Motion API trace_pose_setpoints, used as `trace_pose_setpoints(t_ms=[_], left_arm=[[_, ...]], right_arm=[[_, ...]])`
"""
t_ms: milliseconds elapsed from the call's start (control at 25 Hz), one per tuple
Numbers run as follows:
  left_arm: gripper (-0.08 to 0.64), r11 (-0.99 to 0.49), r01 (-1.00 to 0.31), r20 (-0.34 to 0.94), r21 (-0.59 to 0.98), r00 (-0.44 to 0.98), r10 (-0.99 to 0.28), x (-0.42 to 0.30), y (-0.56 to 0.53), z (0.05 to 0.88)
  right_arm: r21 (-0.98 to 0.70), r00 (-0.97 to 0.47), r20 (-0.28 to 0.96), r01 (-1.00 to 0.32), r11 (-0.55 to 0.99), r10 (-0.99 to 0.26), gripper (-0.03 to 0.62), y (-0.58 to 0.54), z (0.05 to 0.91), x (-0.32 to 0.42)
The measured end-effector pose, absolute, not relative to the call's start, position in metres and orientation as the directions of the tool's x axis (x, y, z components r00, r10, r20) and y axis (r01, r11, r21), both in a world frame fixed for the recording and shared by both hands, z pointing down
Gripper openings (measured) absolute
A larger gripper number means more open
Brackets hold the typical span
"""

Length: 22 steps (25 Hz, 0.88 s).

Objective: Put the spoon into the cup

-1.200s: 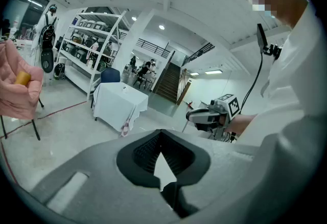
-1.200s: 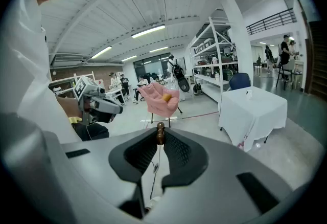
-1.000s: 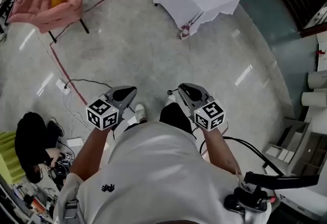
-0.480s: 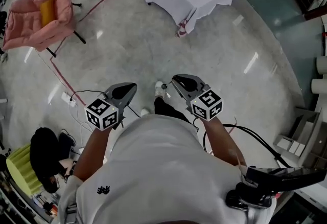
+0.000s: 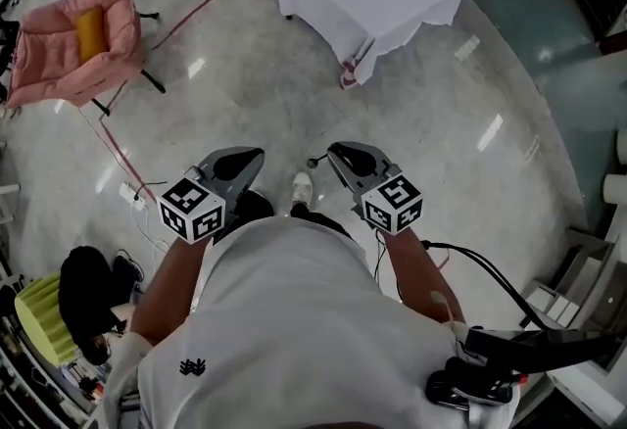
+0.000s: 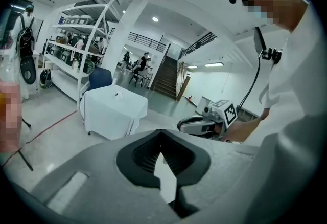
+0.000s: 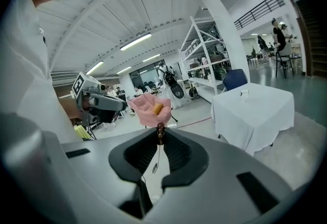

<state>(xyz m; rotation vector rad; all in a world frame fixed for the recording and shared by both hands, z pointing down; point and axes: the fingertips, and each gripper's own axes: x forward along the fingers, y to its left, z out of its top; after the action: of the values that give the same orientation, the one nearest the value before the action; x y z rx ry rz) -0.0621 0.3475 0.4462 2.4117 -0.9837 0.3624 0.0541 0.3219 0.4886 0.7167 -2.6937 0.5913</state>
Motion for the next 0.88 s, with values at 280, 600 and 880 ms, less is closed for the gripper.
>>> trace_pose_setpoints(t_ms=[280, 600, 880], left_arm=[[0.003, -0.619, -0.694, 0.413, 0.367, 0.718, -0.56, -0.054, 0.302, 0.442], [0.005, -0.637, -0.639, 0.383, 0.431, 0.769, -0.512, -0.064, 0.237, 0.453], [0.005, -0.709, -0.568, 0.334, 0.417, 0.822, -0.462, -0.081, 0.149, 0.438]], right_arm=[[-0.343, -0.831, 0.352, -0.543, 0.767, -0.431, 0.046, 0.284, 0.491, 0.062], [-0.352, -0.8, 0.364, -0.592, 0.725, -0.477, 0.046, 0.232, 0.492, 0.051], [-0.311, -0.754, 0.401, -0.647, 0.696, -0.521, 0.046, 0.153, 0.479, 0.027]])
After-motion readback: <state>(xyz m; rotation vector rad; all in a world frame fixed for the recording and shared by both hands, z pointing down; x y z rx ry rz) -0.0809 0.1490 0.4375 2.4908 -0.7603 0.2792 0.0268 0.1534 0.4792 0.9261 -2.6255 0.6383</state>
